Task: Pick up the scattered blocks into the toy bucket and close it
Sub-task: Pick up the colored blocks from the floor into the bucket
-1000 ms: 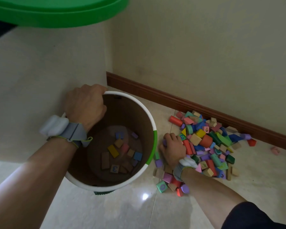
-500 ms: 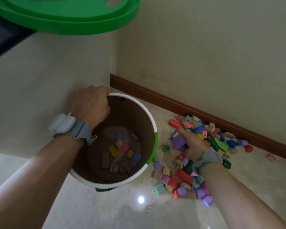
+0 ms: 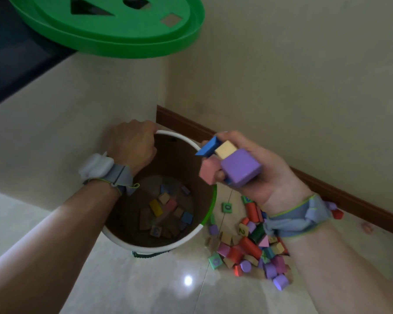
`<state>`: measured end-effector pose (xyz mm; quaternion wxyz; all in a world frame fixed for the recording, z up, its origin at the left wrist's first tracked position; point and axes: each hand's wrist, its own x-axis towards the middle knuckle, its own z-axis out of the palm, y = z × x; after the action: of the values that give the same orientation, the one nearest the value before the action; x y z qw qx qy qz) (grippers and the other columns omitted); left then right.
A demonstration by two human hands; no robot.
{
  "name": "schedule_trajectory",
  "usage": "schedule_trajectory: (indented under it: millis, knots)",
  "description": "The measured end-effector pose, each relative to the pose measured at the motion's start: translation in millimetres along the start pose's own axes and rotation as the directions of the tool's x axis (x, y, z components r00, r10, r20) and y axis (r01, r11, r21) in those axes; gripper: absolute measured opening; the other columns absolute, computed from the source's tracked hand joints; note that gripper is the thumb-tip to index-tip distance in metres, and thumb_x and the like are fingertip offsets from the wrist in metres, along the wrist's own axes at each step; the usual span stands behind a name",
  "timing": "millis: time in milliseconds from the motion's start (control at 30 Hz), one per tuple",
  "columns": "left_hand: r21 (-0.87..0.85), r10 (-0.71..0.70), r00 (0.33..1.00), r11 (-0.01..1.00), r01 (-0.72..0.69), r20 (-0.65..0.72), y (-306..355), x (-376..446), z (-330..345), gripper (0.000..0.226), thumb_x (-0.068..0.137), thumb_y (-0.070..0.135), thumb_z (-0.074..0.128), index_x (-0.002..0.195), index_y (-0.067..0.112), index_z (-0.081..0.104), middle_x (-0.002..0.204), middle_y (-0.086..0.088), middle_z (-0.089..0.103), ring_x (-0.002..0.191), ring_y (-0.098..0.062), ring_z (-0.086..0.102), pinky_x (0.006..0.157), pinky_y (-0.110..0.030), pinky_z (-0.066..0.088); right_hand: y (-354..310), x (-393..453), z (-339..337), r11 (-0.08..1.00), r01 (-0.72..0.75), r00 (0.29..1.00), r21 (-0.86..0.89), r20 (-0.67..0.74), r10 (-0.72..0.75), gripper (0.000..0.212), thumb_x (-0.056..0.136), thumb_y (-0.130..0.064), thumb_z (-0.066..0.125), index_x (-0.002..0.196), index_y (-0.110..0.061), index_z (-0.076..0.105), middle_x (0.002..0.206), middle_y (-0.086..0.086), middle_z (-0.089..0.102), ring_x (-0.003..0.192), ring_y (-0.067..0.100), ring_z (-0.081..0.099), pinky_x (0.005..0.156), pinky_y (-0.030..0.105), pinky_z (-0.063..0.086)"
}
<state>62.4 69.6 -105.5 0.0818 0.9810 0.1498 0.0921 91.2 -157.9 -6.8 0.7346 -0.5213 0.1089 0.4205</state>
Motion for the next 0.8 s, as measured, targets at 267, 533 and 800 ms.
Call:
schedule_trajectory:
  millis: [267, 533, 800]
  knots:
    - [0.004, 0.004, 1.000, 1.000, -0.004, -0.007, 2, -2, -3, 0.036, 0.074, 0.022, 0.065, 0.110, 0.020, 0.066, 0.089, -0.015, 0.065, 0.075, -0.033, 0.061, 0.060, -0.032, 0.036, 54, 13, 30, 0.827, 0.274, 0.944, -0.491, -0.026, -0.328, 0.010, 0.095, -0.003, 0.061, 0.103, -0.004, 0.068, 0.079, 0.009, 0.061, 0.063, 0.013, 0.056, 0.061, 0.024, 0.049]
    - [0.000, -0.016, 1.000, 1.000, 0.016, -0.006, 4, -3, -4, 0.037, 0.076, 0.022, 0.065, 0.113, 0.018, 0.065, 0.091, -0.017, 0.063, 0.077, -0.034, 0.059, 0.064, -0.035, 0.040, 66, 9, 30, 0.674, 0.270, 0.958, -0.687, 0.119, -0.263, 0.012, 0.098, -0.003, 0.058, 0.108, -0.004, 0.064, 0.083, 0.022, 0.056, 0.059, 0.017, 0.057, 0.062, 0.037, 0.059]
    - [0.051, -0.003, 1.000, 0.999, 0.003, -0.015, 7, -4, -7, 0.035, 0.079, 0.022, 0.062, 0.113, 0.017, 0.064, 0.091, -0.016, 0.063, 0.076, -0.033, 0.059, 0.060, -0.033, 0.031, 72, 1, 25, 0.292, 0.373, 0.922, -0.881, 0.317, -0.221, 0.011, 0.097, -0.014, 0.059, 0.104, -0.022, 0.063, 0.092, -0.002, 0.060, 0.075, 0.022, 0.064, 0.072, 0.047, 0.059]
